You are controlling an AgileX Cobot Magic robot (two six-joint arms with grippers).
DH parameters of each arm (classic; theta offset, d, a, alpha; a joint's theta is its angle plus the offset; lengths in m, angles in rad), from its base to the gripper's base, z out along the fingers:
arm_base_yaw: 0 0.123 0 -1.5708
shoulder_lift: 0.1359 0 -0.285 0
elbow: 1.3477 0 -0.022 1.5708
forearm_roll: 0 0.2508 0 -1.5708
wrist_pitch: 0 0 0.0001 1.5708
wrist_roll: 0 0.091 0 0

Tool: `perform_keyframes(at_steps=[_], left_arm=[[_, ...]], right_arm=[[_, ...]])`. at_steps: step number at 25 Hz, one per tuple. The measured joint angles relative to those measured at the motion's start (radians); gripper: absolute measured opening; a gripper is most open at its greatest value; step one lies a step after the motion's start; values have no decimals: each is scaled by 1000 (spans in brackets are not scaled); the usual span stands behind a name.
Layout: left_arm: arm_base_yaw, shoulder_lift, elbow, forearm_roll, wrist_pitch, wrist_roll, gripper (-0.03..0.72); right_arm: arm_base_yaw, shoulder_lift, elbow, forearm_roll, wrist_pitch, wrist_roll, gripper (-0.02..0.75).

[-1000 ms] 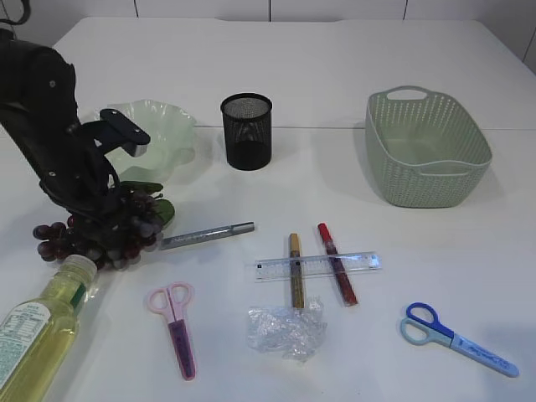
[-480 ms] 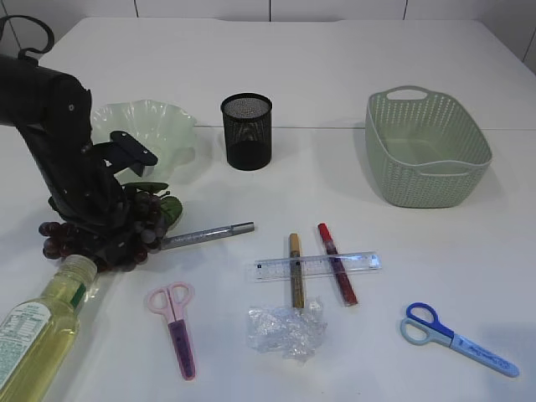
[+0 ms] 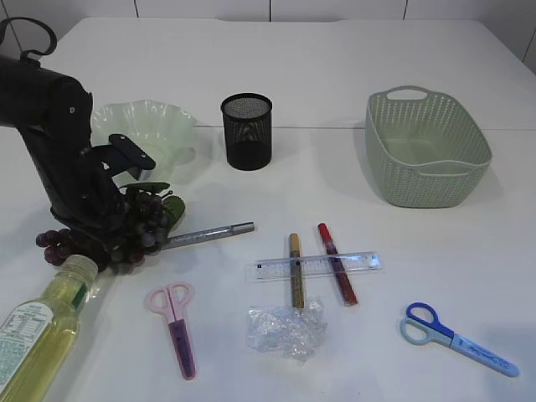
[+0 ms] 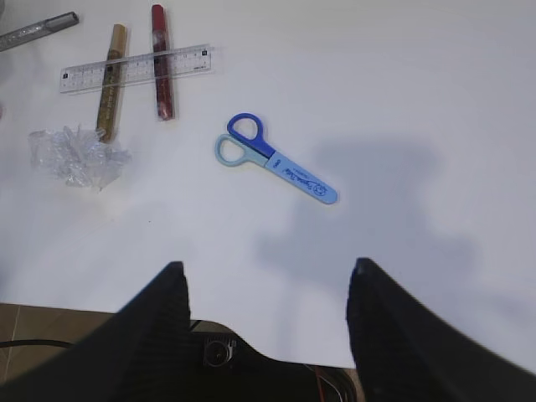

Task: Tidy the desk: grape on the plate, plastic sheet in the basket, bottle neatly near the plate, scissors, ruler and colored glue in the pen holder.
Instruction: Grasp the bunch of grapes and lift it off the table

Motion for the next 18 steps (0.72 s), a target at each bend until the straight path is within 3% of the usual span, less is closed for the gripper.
perform_keyframes(at_steps=[6, 18], left_arm=[[0, 0, 0, 2, 6, 0, 169], [0, -54, -20, 3, 73, -2, 141]], right_arm=[[0, 0, 0, -6, 0, 0, 470], [0, 0, 0, -27, 0, 0, 470]])
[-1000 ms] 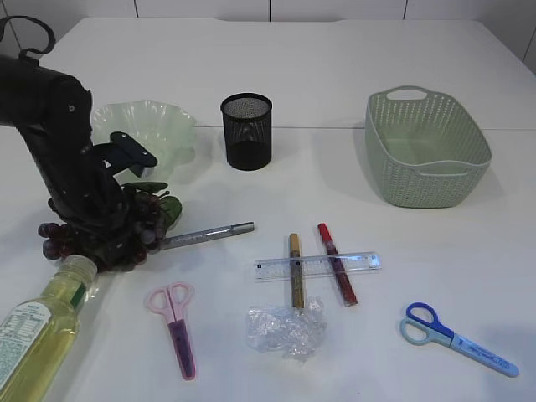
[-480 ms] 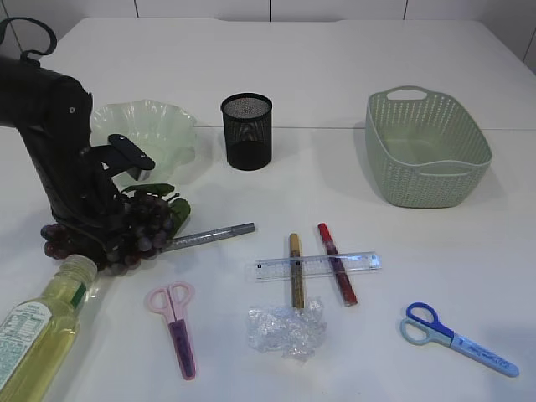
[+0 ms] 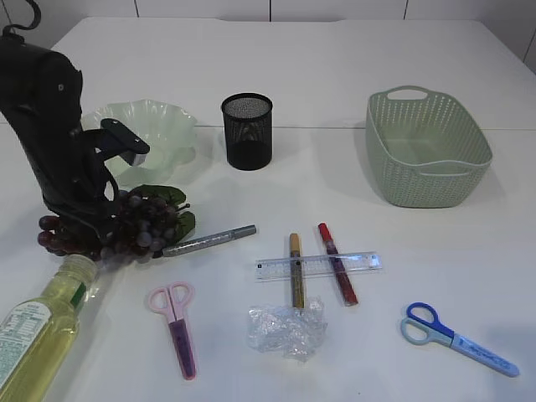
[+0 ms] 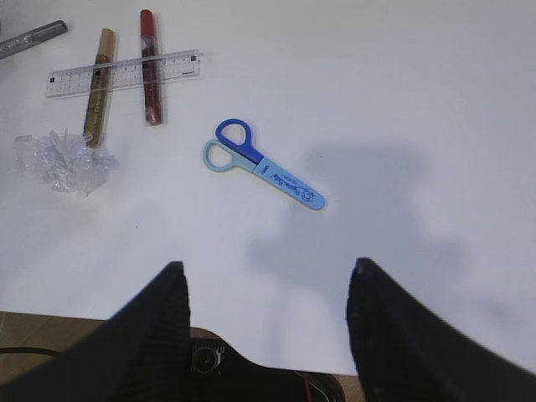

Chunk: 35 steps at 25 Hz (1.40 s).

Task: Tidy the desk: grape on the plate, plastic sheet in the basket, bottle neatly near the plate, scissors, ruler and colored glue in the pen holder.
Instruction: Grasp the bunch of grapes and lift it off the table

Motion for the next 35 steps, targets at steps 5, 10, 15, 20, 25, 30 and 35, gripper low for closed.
perform_keyframes(at_steps=[5, 10, 15, 20, 25, 30, 35], left_arm=[[0, 0, -38, -11, 34, -2, 138], [0, 0, -94, -35, 78, -8, 137], [0, 0, -178, -43, 179, -23, 137], [0, 0, -255, -49, 271, -41, 137], [0, 0, -347, -64, 308, -53, 134], [0, 0, -442, -98, 313, -64, 132], [0, 0, -534, -113, 326, -88, 132]], right_arm=[[0, 0, 0, -8, 0, 0, 470], [0, 0, 0, -16, 0, 0, 469], [0, 0, 0, -18, 0, 0, 470], [0, 0, 0, -23, 0, 2, 470], [0, 0, 0, -42, 0, 2, 470], [0, 0, 0, -50, 0, 2, 470], [0, 0, 0, -53, 0, 6, 470]])
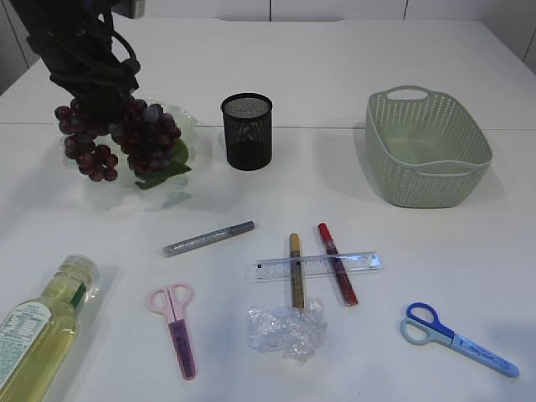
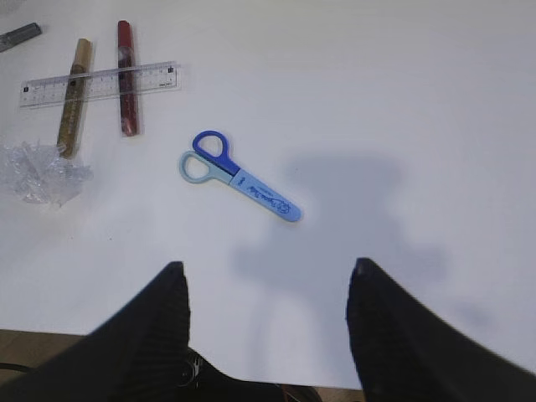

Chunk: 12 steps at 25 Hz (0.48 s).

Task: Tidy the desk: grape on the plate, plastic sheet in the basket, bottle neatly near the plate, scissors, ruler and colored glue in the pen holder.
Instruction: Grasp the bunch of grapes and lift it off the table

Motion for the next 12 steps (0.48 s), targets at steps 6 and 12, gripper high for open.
perform_keyframes(at_steps=[6, 12], left_arm=[[6, 0, -82, -17, 8, -18, 132], [33, 0, -114, -17, 10, -28, 132]], right_arm=[[0, 0, 0, 0, 0, 15, 470], [0, 0, 0, -5, 0, 25, 470]])
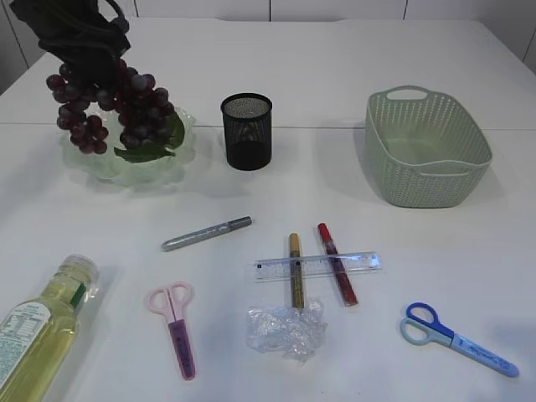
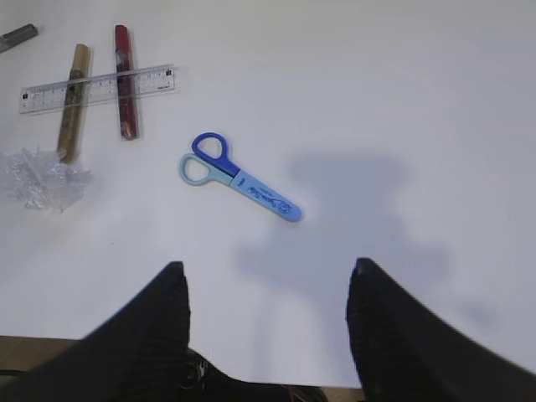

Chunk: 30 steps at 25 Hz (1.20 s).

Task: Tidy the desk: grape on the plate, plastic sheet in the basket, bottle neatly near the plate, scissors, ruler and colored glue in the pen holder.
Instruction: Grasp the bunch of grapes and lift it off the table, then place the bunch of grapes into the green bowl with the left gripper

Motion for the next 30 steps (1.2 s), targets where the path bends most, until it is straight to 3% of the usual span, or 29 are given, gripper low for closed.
perform_keyframes(at_steps=[12, 30], left_arm=[[104, 9, 0, 7, -228, -97, 132], [111, 278, 0, -26, -505, -168, 135]], right_arm=[[0, 0, 0, -7, 20, 8, 470], [0, 0, 0, -8, 46, 18, 470]])
